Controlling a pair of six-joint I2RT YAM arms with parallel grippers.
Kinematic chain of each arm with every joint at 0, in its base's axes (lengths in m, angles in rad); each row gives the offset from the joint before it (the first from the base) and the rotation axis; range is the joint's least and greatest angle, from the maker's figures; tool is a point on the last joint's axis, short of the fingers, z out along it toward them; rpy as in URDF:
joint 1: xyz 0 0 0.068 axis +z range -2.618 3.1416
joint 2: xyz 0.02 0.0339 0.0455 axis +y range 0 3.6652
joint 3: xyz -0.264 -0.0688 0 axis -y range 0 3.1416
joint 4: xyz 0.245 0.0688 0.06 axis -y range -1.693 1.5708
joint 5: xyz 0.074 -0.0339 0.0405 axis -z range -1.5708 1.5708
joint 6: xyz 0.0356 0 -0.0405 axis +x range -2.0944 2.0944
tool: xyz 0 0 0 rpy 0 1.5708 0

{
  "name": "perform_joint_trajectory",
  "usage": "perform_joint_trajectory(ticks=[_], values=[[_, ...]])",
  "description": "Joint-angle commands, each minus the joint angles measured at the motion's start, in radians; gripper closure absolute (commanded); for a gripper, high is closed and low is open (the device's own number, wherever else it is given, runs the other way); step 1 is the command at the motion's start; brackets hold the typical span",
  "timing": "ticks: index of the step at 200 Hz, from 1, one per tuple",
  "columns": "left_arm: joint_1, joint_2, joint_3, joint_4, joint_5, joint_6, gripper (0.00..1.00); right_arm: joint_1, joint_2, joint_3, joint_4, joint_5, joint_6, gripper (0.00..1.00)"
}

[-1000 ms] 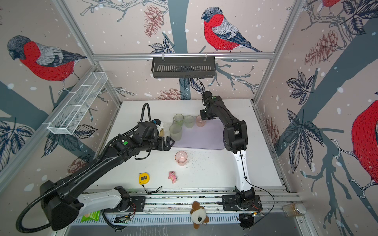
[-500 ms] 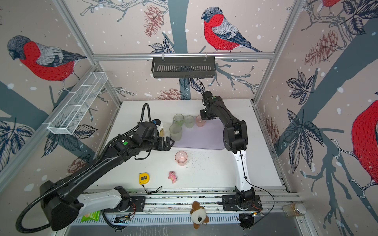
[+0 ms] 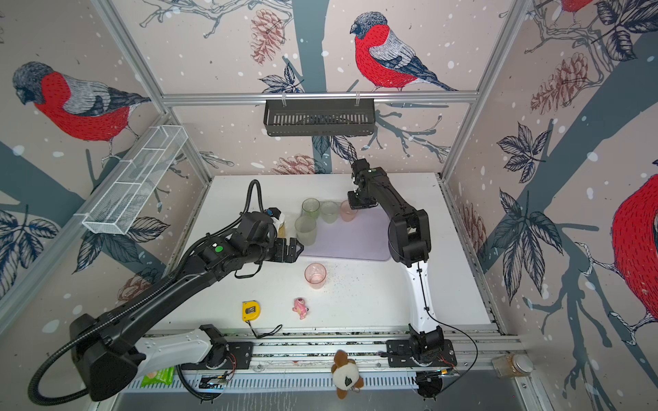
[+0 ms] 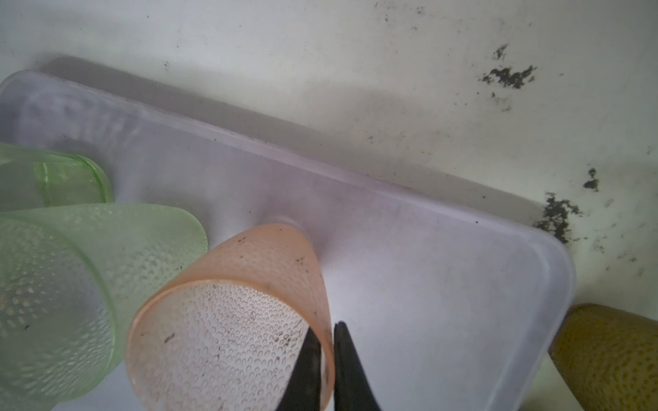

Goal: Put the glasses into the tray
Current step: 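Lower the peach cup upright onto the tray's far part beside the green cups, then open the right gripper and lift it away from the peach cup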

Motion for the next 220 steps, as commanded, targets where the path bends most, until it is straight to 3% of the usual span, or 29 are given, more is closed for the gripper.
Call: perform_joint_trajectory(ticks=[1,70,108,220], values=[[0.001,0.006,0.012,0.005,-0.009,0.002,0.01,0.000,0.004,0.014,0.000,-0.009,0.009,0.87],[0.001,0.002,0.011,0.004,-0.012,0.001,0.01,0.000,0.014,0.049,-0.013,-0.009,0.009,0.78],[0.001,0.003,0.015,0.004,-0.011,0.002,0.01,0.000,0.011,0.080,-0.030,0.008,0.013,0.68],[0.002,-0.008,0.043,-0.034,-0.039,0.018,0.01,0.033,-0.140,0.061,-0.036,0.084,0.055,0.57]])
